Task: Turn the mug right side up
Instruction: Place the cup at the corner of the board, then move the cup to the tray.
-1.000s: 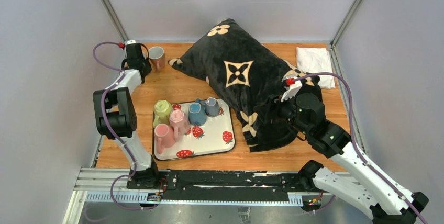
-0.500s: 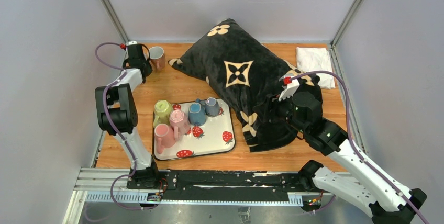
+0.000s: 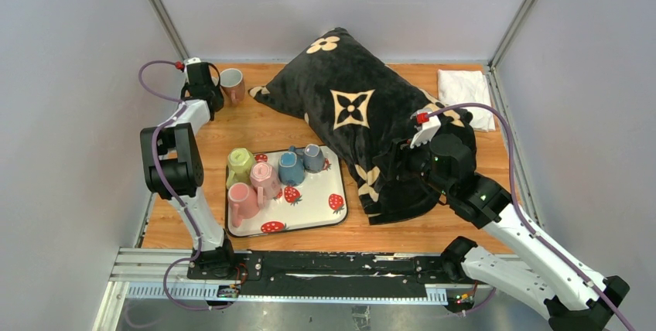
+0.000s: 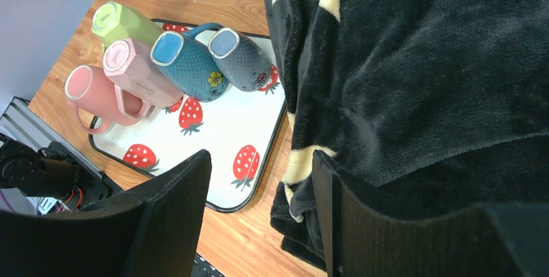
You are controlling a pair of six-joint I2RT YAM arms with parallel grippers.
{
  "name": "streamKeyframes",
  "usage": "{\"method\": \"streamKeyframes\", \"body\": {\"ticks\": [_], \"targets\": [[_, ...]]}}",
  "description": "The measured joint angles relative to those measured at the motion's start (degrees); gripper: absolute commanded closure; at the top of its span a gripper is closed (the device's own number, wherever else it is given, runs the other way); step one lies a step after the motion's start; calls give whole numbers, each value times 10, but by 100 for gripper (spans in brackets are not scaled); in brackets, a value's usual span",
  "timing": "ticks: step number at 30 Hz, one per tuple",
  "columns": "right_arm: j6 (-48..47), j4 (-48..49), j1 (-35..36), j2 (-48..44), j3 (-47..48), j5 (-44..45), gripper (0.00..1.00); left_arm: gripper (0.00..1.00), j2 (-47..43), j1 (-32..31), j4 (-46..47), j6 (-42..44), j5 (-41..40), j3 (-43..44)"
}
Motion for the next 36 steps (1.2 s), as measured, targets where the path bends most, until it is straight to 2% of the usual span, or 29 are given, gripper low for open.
{"method": "streamKeyframes", "body": {"ticks": [9, 19, 28, 32, 36], "targets": [[0, 0, 0, -1, 0, 0, 37, 60, -28, 0, -7, -9, -10, -6], [1, 0, 0, -1, 0, 0, 37, 60, -179, 1, -47, -45, -22, -30], [11, 11, 0, 29, 0, -3, 37, 60, -308, -6, -108, -77, 48, -76], [14, 26, 0, 64, 0, -21, 37, 60, -362, -43, -134, -78, 67, -96], [17, 33, 0, 105, 10, -47, 38, 60, -404, -129, -146, -75, 82, -116]]}}
